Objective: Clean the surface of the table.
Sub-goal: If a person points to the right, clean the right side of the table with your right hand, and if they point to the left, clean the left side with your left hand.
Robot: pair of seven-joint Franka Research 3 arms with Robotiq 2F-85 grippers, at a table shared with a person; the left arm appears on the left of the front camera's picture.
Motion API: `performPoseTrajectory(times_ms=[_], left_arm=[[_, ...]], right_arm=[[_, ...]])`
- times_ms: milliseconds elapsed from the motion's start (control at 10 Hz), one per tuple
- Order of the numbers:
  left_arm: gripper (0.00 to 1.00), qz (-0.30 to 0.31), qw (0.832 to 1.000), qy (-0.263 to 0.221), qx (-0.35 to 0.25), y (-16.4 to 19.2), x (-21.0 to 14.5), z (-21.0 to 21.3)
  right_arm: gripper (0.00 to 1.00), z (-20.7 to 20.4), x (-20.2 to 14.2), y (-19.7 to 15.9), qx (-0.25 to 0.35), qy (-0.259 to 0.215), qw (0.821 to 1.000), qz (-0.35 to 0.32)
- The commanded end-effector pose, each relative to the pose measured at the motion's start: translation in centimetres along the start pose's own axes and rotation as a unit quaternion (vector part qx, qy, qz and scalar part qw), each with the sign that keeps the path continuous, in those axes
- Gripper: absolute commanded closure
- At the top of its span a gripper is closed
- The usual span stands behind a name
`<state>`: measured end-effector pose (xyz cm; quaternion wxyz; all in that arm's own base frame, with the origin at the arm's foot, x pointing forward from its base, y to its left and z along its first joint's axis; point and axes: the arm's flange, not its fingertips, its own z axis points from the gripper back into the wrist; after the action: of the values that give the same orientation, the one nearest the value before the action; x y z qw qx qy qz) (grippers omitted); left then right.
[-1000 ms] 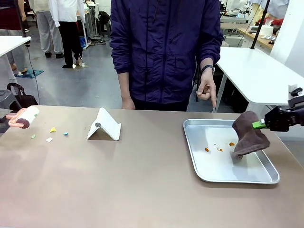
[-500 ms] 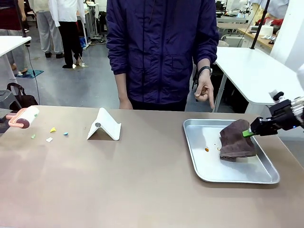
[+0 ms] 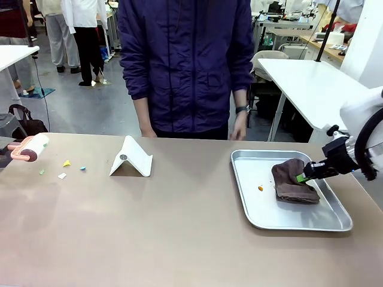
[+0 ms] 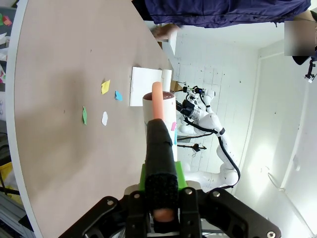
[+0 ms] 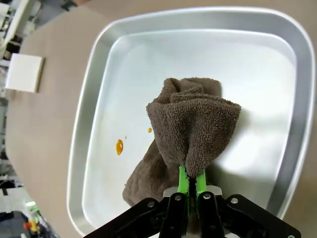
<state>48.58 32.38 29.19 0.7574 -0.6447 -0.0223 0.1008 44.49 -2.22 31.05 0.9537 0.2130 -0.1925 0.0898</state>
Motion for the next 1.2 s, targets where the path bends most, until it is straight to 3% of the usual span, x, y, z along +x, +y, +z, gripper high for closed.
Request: performPoseTrajectory(times_ms=[0, 200, 400, 700, 900, 1100], left_arm=[[1.00, -0.009, 1.000, 0.006, 0.003, -0.2, -0.2, 0.0], [1.00, -0.009, 1.000, 0.006, 0.003, -0.2, -0.2, 0.0], [1.00, -0.009, 1.000, 0.006, 0.003, -0.2, -0.2, 0.0], [1.00, -0.009, 1.000, 0.006, 0.003, -0.2, -0.2, 0.0], [1.00, -0.009, 1.000, 0.006, 0.003, -0.2, -0.2, 0.0], [1.00, -0.009, 1.000, 0.006, 0.003, -0.2, -0.2, 0.0]], right_arm=[[0.94, -2.2, -0.6, 0.5, -0.028, -0.038, 0.998, 0.029], [0.94, -3.5, -0.5, 1.1, -0.054, -0.073, 0.995, 0.039], [0.94, -4.7, -0.7, 0.8, -0.086, -0.080, 0.992, 0.049], [0.94, -5.2, -1.2, 0.0, -0.084, -0.078, 0.992, 0.047], [0.94, -5.5, -1.8, 0.9, -0.015, -0.057, 0.998, 0.020], [0.94, -6.0, -2.4, 3.0, 0.006, -0.052, 0.998, 0.030]])
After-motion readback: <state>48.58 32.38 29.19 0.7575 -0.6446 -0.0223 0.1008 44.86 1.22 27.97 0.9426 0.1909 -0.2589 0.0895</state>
